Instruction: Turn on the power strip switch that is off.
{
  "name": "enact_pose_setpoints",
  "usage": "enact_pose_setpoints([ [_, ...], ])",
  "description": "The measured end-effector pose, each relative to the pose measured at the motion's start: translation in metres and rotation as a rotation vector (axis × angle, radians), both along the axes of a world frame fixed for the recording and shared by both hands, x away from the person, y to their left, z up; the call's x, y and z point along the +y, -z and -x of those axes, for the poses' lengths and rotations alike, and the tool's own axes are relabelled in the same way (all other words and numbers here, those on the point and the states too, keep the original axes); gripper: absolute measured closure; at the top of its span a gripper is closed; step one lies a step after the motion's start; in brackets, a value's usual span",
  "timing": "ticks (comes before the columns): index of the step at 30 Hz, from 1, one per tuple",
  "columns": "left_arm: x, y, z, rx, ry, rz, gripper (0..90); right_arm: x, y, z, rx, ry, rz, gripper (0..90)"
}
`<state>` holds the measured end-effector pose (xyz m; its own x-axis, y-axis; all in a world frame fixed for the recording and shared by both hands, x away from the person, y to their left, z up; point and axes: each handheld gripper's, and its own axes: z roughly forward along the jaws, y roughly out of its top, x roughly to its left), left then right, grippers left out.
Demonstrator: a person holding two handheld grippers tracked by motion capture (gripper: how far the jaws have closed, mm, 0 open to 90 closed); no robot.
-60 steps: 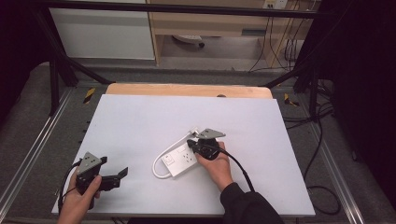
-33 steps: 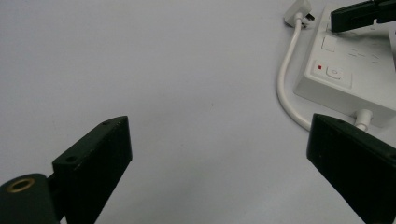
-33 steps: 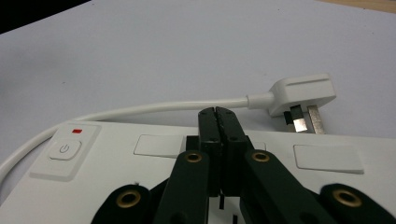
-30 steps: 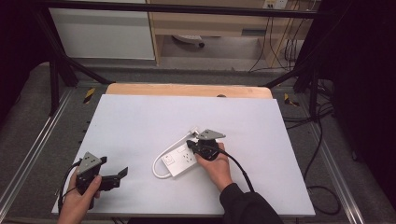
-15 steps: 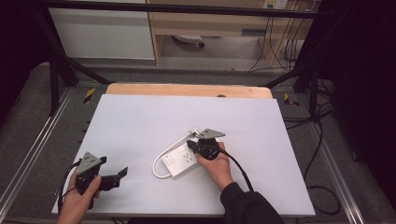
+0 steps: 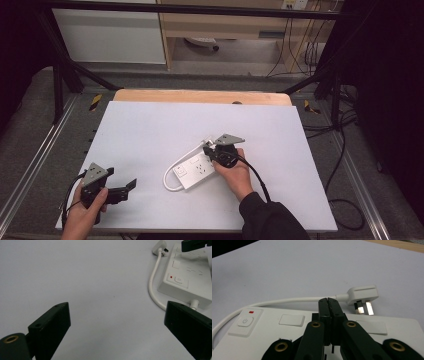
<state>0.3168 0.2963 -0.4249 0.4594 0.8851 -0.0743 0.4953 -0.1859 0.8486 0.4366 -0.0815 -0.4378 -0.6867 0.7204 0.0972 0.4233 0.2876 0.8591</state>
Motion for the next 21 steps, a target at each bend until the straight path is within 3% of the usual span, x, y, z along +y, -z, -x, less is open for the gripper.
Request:
enact_pose_setpoints([
  [11, 0.0, 0.0, -0.001, 0.005, -0.004, 0.008, 6.8, 0.0, -0.01, -0.001, -0.015, -0.003, -0.013, 85.8],
  [17, 0.001, 0.0, 0.0, 0.004, -0.005, 0.012, 6.9, -0.001, -0.012, -0.001, -0.002, 0.0, -0.01, 75.1],
  [21, 0.0, 0.001, 0.0, 0.009, -0.004, 0.008, 7.0, -0.001, -0.015, -0.002, 0.015, 0.009, -0.014, 58.9],
])
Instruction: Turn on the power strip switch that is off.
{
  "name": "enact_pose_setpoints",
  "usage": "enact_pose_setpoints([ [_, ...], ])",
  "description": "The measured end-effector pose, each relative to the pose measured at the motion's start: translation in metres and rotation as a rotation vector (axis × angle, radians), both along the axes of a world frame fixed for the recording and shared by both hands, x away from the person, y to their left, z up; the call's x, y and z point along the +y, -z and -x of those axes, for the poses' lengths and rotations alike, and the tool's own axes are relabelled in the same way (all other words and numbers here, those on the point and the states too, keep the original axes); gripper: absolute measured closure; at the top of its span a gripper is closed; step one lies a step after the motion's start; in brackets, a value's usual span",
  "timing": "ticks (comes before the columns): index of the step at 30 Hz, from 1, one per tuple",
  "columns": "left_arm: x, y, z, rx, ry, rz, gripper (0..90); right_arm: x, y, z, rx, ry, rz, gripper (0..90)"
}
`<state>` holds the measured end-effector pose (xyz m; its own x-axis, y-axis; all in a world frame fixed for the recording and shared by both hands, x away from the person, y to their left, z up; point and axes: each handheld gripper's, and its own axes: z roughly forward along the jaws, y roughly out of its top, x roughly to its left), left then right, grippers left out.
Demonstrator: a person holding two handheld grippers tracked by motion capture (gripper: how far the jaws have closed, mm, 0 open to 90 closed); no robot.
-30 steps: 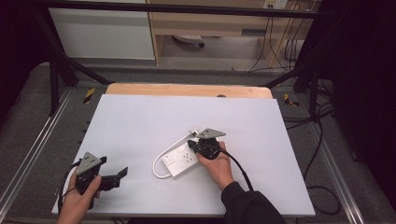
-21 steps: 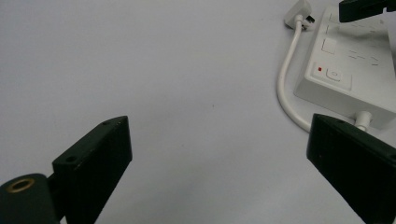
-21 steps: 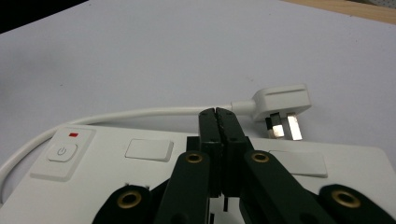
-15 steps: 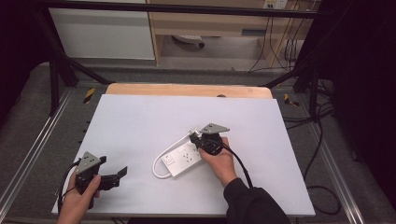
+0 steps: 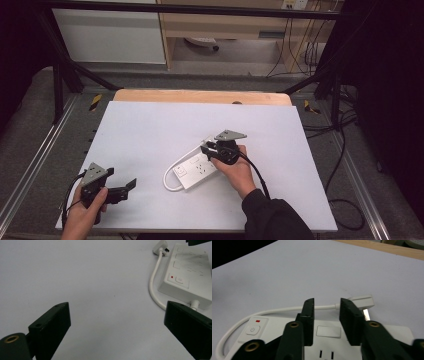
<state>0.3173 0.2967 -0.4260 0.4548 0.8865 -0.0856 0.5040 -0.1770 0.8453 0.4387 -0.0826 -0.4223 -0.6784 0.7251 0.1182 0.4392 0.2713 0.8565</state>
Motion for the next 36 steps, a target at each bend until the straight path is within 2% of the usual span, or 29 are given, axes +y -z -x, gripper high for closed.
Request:
enact_pose_setpoints([
  [7, 0.0, 0.0, 0.0, 0.001, -0.005, 0.0, 6.9, -0.006, -0.01, -0.003, 0.025, 0.045, 0.0, 33.4],
  [10, 0.0, 0.0, 0.0, 0.002, -0.005, -0.002, 6.9, -0.008, -0.015, -0.004, 0.024, 0.052, 0.019, 22.5],
  [12, 0.001, 0.001, 0.001, 0.005, -0.002, -0.005, 6.9, -0.011, -0.017, -0.004, 0.038, 0.073, 0.029, 10.9],
  [15, 0.001, 0.001, 0.002, 0.009, 0.004, -0.005, 6.8, -0.018, -0.022, -0.005, 0.051, 0.1, 0.027, 4.2],
  [25, 0.001, 0.002, 0.0, 0.013, -0.016, -0.015, 6.7, -0.042, -0.033, 0.0, 0.055, 0.122, 0.009, 4.3],
  [30, 0.001, 0.002, 0.0, 0.018, -0.021, -0.018, 6.9, -0.057, -0.039, 0.004, 0.047, 0.115, -0.011, 5.9],
  [36, 0.0, 0.003, 0.001, 0.016, -0.024, -0.02, 6.9, -0.078, -0.042, 0.012, 0.034, 0.162, -0.034, 3.2],
])
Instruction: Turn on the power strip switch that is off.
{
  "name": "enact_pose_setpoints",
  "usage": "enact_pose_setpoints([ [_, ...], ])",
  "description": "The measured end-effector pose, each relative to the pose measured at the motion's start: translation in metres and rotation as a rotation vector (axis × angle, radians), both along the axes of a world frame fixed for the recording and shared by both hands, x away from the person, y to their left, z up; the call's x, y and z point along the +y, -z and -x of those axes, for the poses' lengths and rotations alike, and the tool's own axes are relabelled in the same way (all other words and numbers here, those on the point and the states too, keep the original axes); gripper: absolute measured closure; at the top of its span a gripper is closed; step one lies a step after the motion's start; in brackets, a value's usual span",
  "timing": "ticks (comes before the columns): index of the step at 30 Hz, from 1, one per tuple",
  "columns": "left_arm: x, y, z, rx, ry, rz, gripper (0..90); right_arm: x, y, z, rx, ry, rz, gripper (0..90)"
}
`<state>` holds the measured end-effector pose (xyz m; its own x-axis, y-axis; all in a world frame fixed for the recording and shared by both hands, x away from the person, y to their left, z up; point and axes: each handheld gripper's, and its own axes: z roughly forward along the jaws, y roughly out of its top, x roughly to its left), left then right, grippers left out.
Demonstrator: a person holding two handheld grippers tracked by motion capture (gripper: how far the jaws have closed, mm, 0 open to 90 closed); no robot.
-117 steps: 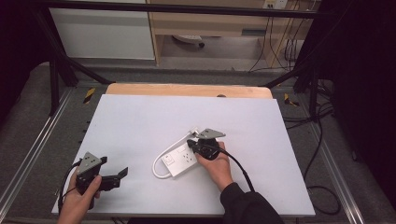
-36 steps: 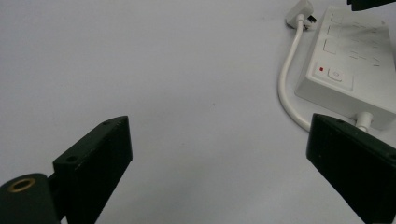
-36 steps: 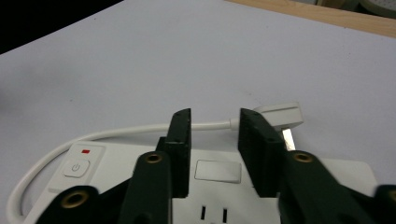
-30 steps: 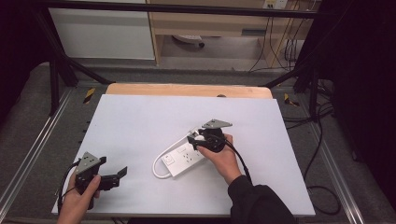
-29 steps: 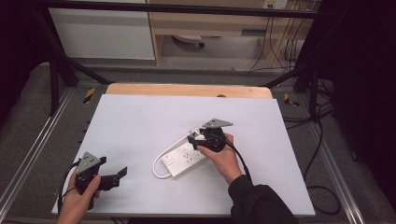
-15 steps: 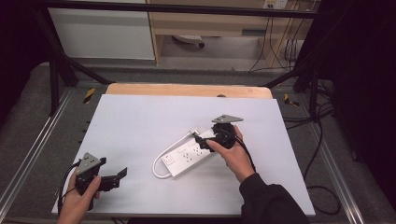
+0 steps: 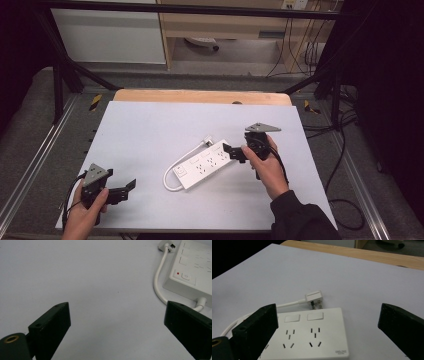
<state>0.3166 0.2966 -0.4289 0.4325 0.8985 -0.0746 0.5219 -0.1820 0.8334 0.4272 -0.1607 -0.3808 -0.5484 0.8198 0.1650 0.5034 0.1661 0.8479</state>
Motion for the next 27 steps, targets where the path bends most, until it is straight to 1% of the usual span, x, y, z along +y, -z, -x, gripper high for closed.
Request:
enact_pose_setpoints([
  [5, 0.001, 0.0, 0.001, 0.0, -0.005, 0.001, 6.9, -0.021, -0.001, 0.01, -0.02, 0.02, -0.033, 3.1],
  [11, 0.001, 0.0, 0.0, 0.001, -0.008, 0.002, 6.9, -0.045, 0.001, 0.022, -0.033, 0.048, -0.04, 3.3],
  [17, 0.002, 0.0, 0.001, 0.001, -0.018, 0.011, 7.1, -0.064, 0.009, 0.033, -0.05, 0.084, -0.038, 3.1],
  [20, 0.002, 0.0, 0.001, 0.003, -0.017, 0.009, 7.1, -0.075, 0.014, 0.038, -0.046, 0.099, -0.05, 3.1],
  [24, 0.002, 0.0, 0.001, 0.002, -0.017, 0.01, 7.1, -0.09, 0.022, 0.046, -0.047, 0.116, -0.039, 3.1],
  [27, 0.002, 0.0, 0.001, 0.004, -0.019, 0.008, 7.1, -0.103, 0.028, 0.052, -0.044, 0.137, -0.044, 3.1],
])
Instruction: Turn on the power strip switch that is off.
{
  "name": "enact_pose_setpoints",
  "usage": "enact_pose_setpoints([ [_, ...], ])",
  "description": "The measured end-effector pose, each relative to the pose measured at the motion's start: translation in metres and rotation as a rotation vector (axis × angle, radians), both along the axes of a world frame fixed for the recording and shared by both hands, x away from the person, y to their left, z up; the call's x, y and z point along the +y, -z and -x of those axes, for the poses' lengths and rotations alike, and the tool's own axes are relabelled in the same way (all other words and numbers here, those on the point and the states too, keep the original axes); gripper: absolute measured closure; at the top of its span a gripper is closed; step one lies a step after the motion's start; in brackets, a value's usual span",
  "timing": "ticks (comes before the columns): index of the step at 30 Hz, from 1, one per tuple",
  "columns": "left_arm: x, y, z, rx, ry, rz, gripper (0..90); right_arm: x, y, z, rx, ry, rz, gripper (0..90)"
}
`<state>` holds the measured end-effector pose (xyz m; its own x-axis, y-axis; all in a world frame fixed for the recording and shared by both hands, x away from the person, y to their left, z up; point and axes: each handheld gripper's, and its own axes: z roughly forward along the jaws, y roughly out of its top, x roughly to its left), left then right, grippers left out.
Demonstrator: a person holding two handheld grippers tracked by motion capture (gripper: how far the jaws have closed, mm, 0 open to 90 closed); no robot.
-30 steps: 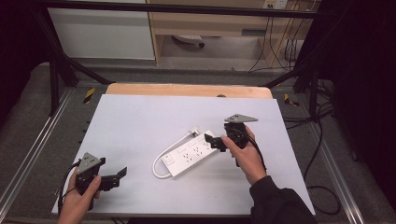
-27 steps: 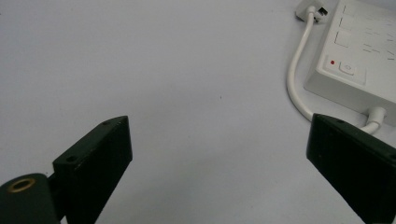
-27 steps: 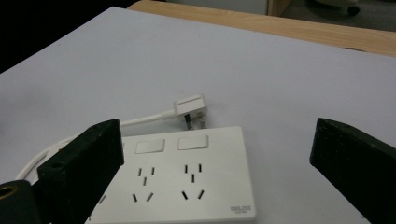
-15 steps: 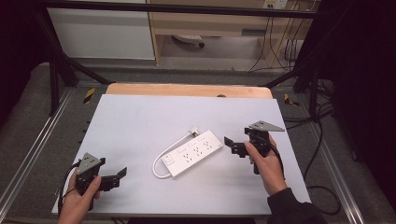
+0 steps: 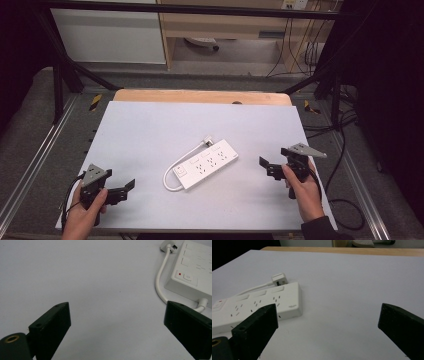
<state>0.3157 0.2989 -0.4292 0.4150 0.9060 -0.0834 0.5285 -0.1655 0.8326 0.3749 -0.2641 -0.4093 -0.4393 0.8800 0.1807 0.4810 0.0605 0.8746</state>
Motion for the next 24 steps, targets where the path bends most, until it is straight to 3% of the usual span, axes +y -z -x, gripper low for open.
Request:
enact_pose_setpoints([
  [6, -0.001, 0.0, 0.0, -0.001, -0.001, 0.001, 7.1, -0.023, 0.008, 0.012, 0.006, 0.039, -0.009, 3.4],
  [12, 0.0, 0.0, 0.001, -0.001, -0.002, 0.0, 7.1, -0.033, 0.013, 0.02, 0.012, 0.05, -0.01, 3.3],
  [21, -0.001, 0.0, 0.0, -0.001, 0.002, 0.0, 7.1, -0.031, 0.026, 0.029, 0.031, 0.036, 0.025, 3.5],
  [24, -0.002, -0.001, 0.0, -0.001, 0.005, -0.001, 7.1, -0.024, 0.034, 0.029, 0.055, 0.021, 0.035, 3.7],
])
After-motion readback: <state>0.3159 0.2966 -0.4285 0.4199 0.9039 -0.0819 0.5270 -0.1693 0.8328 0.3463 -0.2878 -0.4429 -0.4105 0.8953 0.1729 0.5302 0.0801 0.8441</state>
